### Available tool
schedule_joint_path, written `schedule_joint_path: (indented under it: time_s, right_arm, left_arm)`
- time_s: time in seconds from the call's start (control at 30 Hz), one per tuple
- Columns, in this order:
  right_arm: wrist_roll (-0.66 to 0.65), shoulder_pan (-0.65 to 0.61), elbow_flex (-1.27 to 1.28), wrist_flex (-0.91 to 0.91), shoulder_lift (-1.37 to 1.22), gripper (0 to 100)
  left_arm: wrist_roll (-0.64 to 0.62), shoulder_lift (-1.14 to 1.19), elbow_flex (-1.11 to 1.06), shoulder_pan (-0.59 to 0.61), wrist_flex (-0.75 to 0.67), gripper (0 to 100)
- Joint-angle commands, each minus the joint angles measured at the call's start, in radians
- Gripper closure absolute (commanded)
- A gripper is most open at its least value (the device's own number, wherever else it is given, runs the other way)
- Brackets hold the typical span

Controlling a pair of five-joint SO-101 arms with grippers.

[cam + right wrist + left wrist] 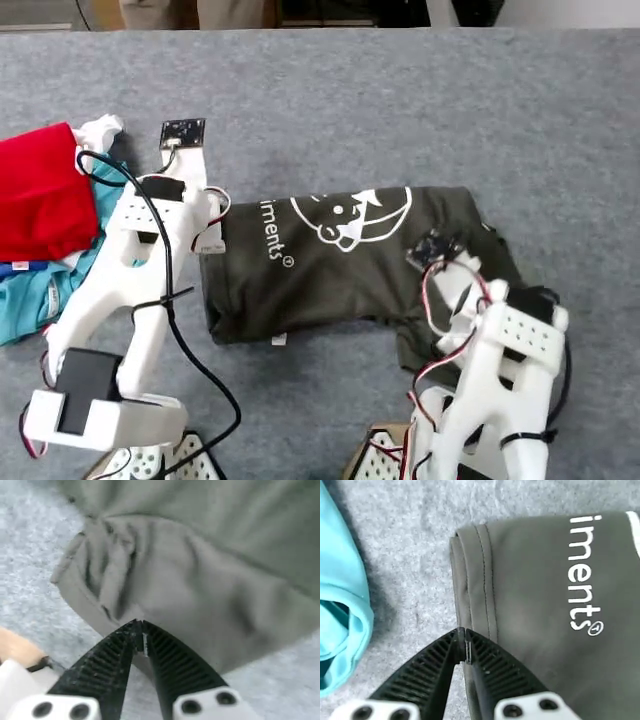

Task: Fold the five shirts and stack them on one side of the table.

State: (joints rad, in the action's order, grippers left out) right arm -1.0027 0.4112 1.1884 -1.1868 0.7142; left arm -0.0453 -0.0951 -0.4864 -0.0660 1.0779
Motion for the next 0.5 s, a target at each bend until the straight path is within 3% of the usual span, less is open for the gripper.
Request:
schedule_joint_path:
  time_s: [0.0,0.2,0.37,0.47]
  right_arm:
    - [-0.012,0.018,0.044,0.029,-0.002,99.6]
    - [-0.035,0.027,0.005,0.029,0.002,99.5]
    - [-0.023,0.061,-0.306,-0.044,-0.004,99.5]
    - [0.031,0.025,-0.473,0.020,-0.027,99.4]
  left_arm:
    - [-0.018,0.036,0.043,-0.008,-0.015,98]
    - [-0.018,0.133,0.064,-0.014,-0.011,98]
    - [-0.018,0.150,0.137,-0.008,-0.009,98]
    - [-0.020,0.174,0.160,0.000,-0.051,98]
